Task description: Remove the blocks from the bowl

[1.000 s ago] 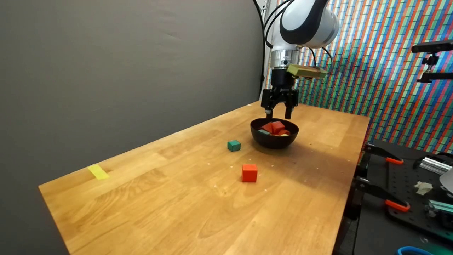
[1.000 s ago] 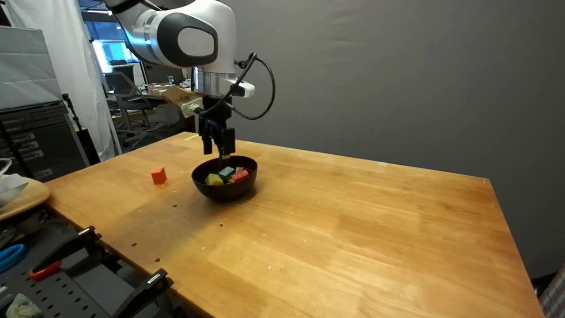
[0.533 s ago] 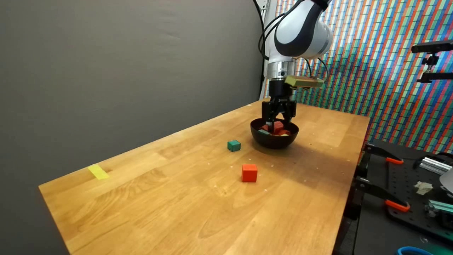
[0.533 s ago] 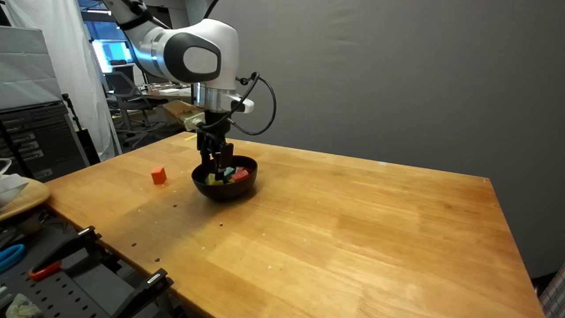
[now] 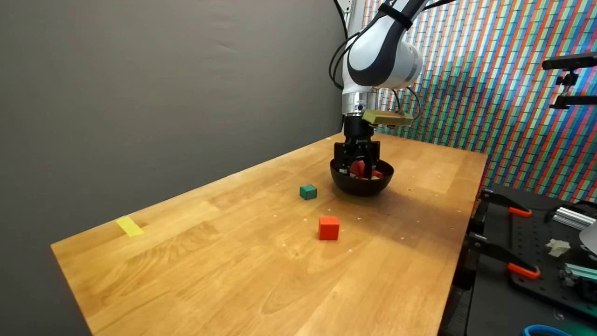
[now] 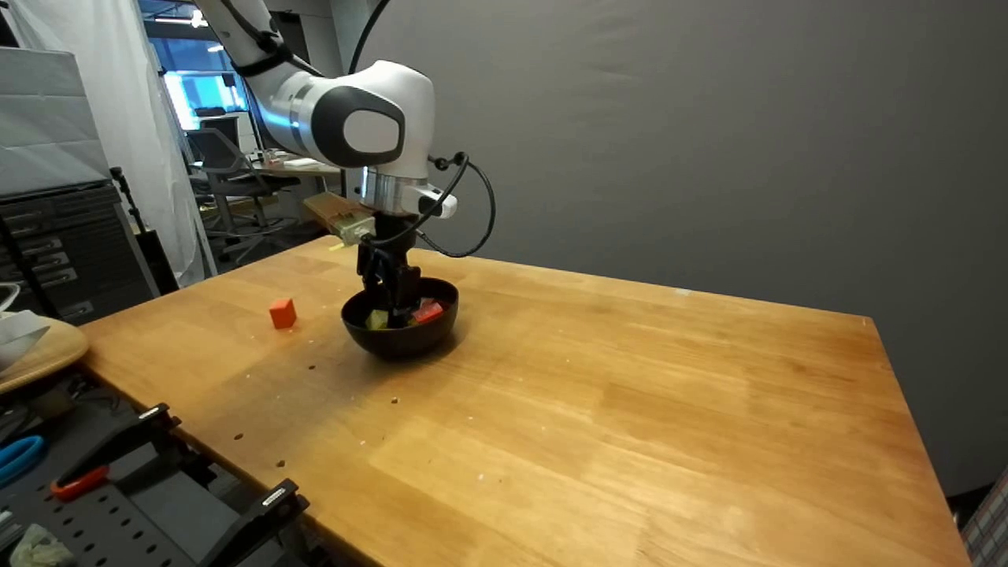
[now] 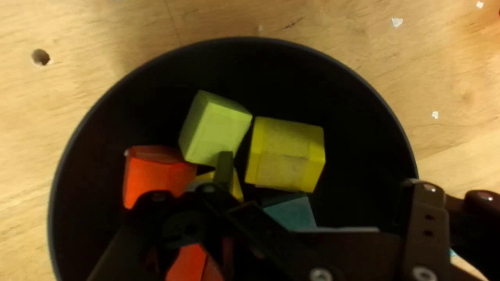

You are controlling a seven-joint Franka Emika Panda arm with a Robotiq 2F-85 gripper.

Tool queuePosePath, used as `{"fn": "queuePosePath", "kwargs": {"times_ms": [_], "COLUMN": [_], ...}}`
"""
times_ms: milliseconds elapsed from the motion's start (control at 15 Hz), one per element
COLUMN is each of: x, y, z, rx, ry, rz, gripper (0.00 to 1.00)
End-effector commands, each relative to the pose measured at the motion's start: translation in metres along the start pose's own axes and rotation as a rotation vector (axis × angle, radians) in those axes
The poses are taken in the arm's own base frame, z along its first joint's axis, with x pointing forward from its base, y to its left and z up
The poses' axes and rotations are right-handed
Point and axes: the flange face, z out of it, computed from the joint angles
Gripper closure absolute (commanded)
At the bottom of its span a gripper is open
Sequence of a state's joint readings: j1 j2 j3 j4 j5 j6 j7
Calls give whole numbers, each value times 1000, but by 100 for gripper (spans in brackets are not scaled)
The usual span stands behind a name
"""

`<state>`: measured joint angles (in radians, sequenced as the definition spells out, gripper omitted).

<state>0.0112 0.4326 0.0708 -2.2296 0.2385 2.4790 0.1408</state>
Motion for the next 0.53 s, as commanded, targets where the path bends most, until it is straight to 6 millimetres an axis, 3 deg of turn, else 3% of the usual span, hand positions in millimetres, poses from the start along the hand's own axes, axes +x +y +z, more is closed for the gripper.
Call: {"fn": "queuePosePath", "kwargs": {"times_ms": [0, 200, 467], "x": [9, 9, 8], "y": [-3, 3, 12], "z": [4, 7, -2], "rx": [50, 78, 123], "ry": [-7, -15, -11], "rz": [21, 65, 119], "gripper": [46, 70, 73]}}
